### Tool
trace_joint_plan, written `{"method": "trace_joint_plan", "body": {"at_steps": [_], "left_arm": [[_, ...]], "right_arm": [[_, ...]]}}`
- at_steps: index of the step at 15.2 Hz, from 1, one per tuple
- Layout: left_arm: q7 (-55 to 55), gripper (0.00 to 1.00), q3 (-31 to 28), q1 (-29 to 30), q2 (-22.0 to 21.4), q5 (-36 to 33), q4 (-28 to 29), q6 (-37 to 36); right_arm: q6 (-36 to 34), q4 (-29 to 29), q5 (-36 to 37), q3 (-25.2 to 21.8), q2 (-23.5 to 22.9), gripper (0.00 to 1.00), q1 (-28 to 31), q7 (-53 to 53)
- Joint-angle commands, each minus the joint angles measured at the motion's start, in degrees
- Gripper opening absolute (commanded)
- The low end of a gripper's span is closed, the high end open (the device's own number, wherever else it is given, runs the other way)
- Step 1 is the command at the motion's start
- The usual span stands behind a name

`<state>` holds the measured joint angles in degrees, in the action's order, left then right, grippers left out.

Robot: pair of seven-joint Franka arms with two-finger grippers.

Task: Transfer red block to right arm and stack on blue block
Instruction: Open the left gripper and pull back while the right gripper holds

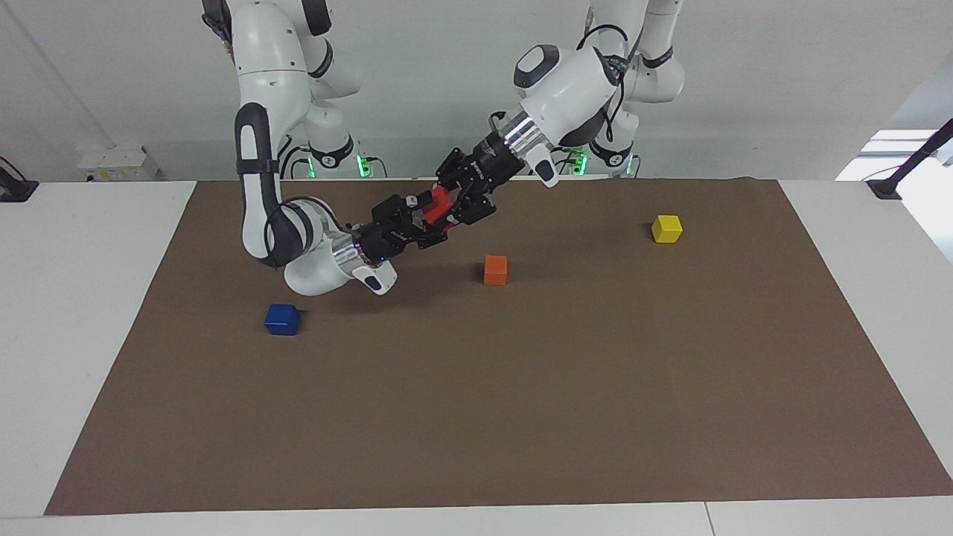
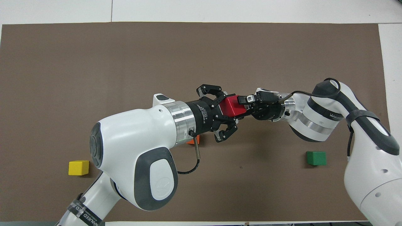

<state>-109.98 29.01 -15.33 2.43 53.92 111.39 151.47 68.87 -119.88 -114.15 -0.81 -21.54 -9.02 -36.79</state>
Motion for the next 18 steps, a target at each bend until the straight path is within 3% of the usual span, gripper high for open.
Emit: {"method": "trace_joint_plan", "body": {"at_steps": [1,9,10,11,16,18], "left_arm": [[-0.3,0.00,-0.7,-0.9,-0.1,1.4,0.7,1.7],[0.1,0.00,-0.7,-0.4,-0.2,1.4,0.7,1.2],[-0.2,0.83,-0.8,-0.4,-0.4,1.4,0.5,1.2],[-0.4,1.00,-0.8,-0.3,-1.0,1.4,0.7,1.1],[0.0,1.00,-1.1,2.8,-5.0,1.1,3.2,-2.1],[1.3,1.00,-1.2,5.6,-7.7,0.9,5.9,-4.1]], "right_arm": [[1.5,0.1,-1.3,0.2,-0.1,0.01,-0.1,-0.9],[3.1,0.0,-1.3,0.2,-0.1,0.00,-1.5,-1.0],[3.1,0.0,-1.3,0.2,-0.1,0.00,-1.5,-1.0],[3.1,0.0,-1.3,0.2,0.0,0.00,-1.5,-0.9],[6.0,0.1,0.2,-0.2,2.5,0.00,0.4,3.5],[11.3,1.0,4.0,-0.3,5.2,0.00,2.0,7.8]]}}
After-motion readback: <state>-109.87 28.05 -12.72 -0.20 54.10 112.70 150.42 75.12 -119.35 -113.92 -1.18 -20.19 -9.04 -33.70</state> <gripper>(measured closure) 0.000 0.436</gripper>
